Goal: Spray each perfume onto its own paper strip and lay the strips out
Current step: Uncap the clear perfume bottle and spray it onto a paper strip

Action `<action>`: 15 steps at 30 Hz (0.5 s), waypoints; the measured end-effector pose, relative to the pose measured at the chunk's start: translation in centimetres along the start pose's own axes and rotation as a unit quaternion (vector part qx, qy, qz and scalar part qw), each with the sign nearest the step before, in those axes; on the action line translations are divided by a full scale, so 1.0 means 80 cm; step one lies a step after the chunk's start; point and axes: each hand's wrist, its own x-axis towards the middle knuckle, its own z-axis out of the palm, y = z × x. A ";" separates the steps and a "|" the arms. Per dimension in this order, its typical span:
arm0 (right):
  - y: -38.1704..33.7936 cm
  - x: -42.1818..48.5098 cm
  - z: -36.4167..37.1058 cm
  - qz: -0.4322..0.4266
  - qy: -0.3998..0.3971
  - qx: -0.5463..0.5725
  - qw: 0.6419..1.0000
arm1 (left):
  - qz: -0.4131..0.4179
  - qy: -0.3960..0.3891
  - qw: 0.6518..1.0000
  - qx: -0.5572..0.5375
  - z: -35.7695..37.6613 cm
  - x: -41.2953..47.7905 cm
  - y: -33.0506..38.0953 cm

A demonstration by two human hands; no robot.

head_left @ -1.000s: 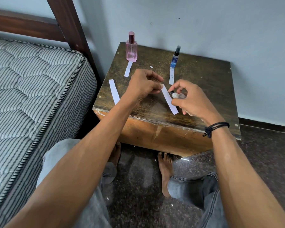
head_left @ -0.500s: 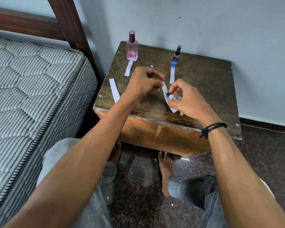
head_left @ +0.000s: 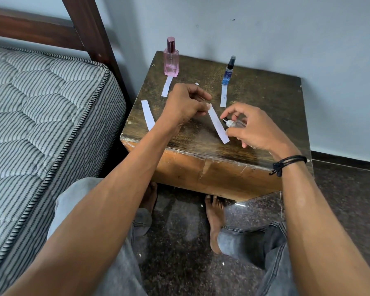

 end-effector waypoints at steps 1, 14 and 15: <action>-0.002 0.000 0.001 -0.004 0.005 0.006 1.000 | 0.000 0.000 1.000 0.002 0.000 0.000 0.000; -0.007 0.001 0.019 -0.041 0.036 0.000 0.998 | 0.009 0.004 1.000 0.001 -0.001 0.000 0.000; -0.006 0.002 0.021 -0.042 0.032 -0.007 0.999 | 0.008 0.005 1.000 0.001 -0.001 0.000 0.000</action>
